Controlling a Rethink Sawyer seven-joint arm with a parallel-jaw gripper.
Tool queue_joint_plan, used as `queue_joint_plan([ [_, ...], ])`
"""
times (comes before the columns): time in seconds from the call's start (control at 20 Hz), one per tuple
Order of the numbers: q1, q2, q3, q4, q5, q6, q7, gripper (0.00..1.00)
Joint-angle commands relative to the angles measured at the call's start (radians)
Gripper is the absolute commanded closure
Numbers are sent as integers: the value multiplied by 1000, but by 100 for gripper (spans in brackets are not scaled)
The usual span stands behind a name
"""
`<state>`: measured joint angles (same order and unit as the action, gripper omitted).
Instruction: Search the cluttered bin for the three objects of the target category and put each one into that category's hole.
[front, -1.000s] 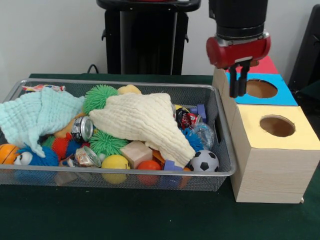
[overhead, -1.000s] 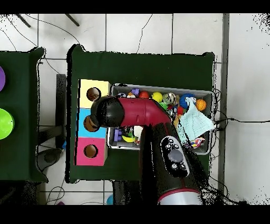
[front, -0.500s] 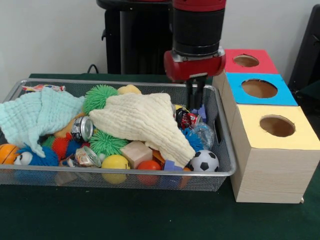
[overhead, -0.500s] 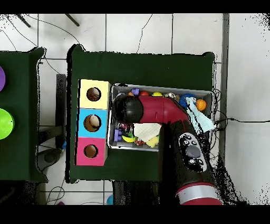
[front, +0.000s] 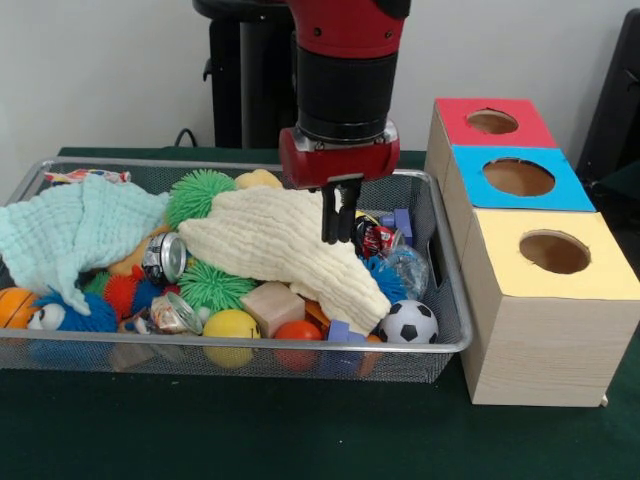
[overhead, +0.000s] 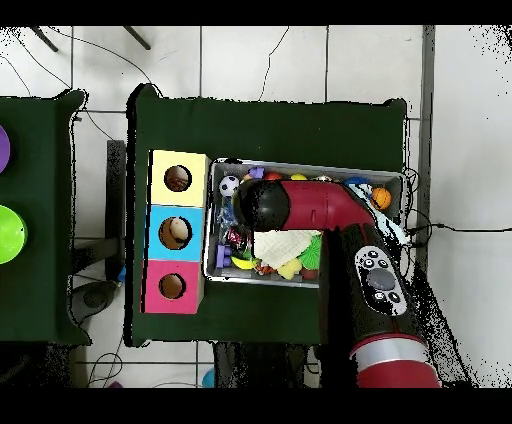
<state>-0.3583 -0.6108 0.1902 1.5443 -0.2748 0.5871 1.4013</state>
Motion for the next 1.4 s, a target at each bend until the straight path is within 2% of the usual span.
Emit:
queue_joint_plan([
  [0.05,-27,67,18,-77,-83,136,-84,100],
  [0.35,-23,69,26,-84,-102,173,-84,100],
  [0.4,-28,69,33,-83,-108,176,-82,0],
  [0.9,-34,76,47,-83,-111,240,-102,0],
  [1.4,-46,118,32,-63,-142,166,-66,0],
])
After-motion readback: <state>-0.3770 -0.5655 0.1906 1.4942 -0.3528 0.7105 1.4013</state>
